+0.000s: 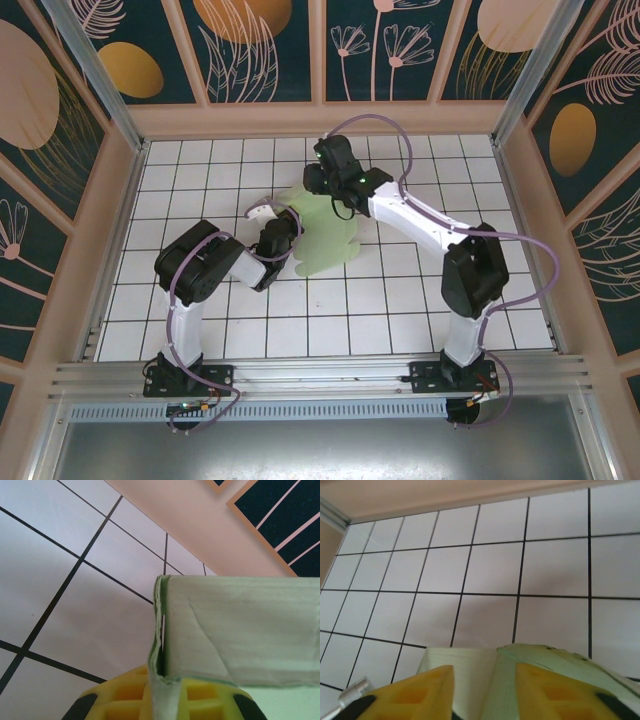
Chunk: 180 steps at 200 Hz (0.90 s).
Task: Fold the paper box
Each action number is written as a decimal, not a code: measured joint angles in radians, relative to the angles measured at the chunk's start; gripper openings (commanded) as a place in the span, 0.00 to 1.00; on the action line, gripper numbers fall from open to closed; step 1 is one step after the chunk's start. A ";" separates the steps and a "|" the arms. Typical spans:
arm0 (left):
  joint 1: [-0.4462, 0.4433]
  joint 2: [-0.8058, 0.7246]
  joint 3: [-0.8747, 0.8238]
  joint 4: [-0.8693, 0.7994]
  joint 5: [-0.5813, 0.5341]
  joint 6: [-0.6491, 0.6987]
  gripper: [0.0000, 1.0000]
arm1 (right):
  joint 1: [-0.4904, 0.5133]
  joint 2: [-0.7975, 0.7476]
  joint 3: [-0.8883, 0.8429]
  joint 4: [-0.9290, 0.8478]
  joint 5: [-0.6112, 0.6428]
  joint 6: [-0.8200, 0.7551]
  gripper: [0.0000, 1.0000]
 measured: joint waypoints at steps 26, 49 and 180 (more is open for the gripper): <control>0.000 -0.024 -0.003 -0.037 0.000 0.010 0.00 | 0.000 -0.122 -0.091 0.050 -0.011 -0.034 0.42; 0.000 -0.068 -0.003 -0.090 -0.001 0.024 0.00 | -0.012 -0.231 -0.127 0.089 -0.033 -0.063 0.42; 0.000 -0.142 0.042 -0.337 0.066 0.060 0.00 | -0.103 -0.414 -0.395 0.168 -0.061 -0.485 0.79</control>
